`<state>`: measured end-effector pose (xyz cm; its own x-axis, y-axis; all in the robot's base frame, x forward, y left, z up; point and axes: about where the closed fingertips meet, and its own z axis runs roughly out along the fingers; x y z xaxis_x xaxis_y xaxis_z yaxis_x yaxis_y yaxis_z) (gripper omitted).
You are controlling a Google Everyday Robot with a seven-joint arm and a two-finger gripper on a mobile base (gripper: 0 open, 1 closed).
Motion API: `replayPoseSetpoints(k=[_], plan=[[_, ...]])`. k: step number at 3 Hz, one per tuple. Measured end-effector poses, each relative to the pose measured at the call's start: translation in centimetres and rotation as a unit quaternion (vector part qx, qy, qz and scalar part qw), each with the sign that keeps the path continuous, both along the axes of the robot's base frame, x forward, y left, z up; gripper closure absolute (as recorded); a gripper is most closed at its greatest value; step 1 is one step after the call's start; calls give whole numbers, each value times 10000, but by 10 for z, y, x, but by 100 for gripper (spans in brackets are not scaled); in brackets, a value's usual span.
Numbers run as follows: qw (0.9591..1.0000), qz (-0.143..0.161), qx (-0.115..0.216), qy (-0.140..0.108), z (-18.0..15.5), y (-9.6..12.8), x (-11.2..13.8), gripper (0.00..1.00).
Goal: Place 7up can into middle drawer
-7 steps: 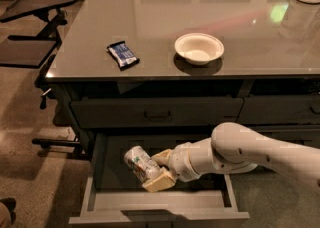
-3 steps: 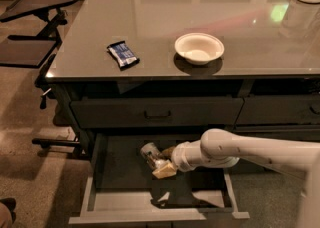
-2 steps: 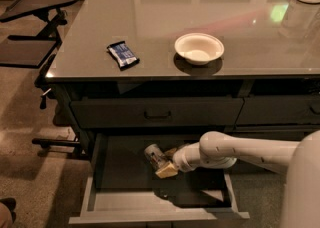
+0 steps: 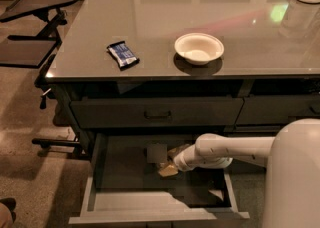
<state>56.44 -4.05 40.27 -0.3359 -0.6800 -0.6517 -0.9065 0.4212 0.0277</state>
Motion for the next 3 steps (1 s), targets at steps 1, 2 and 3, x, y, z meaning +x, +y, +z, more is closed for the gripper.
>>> replayPoseSetpoints(k=[1,2,3], plan=[[9999,-45,-54,-110,-4,-2,5,35],[9997,34,185,-162,-6,-3,7,12],[9989,220,384,-126,-4,-3,8,0]])
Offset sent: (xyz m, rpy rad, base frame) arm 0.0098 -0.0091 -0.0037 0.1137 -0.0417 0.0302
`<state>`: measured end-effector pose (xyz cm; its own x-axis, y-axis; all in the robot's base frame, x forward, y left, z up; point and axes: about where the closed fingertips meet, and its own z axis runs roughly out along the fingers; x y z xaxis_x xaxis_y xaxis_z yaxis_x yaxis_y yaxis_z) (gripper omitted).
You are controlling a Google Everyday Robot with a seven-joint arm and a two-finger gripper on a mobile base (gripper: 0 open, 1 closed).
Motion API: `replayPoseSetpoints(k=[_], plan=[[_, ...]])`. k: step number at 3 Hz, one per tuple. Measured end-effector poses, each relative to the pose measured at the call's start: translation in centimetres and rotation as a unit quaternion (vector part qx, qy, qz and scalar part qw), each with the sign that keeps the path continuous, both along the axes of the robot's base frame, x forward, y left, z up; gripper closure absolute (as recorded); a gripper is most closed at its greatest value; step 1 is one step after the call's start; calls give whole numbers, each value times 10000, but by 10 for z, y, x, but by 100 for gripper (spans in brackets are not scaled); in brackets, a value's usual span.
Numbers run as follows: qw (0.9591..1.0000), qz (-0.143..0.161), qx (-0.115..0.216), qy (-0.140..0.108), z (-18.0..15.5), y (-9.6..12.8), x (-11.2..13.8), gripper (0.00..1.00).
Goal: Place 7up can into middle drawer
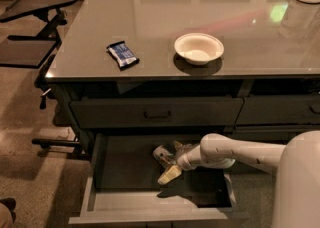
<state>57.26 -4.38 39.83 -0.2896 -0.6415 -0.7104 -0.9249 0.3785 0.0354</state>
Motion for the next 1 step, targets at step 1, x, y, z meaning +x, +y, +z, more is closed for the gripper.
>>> replayPoseSetpoints(k=[1], plan=[[10000,0,0,0,0,0,0,0]])
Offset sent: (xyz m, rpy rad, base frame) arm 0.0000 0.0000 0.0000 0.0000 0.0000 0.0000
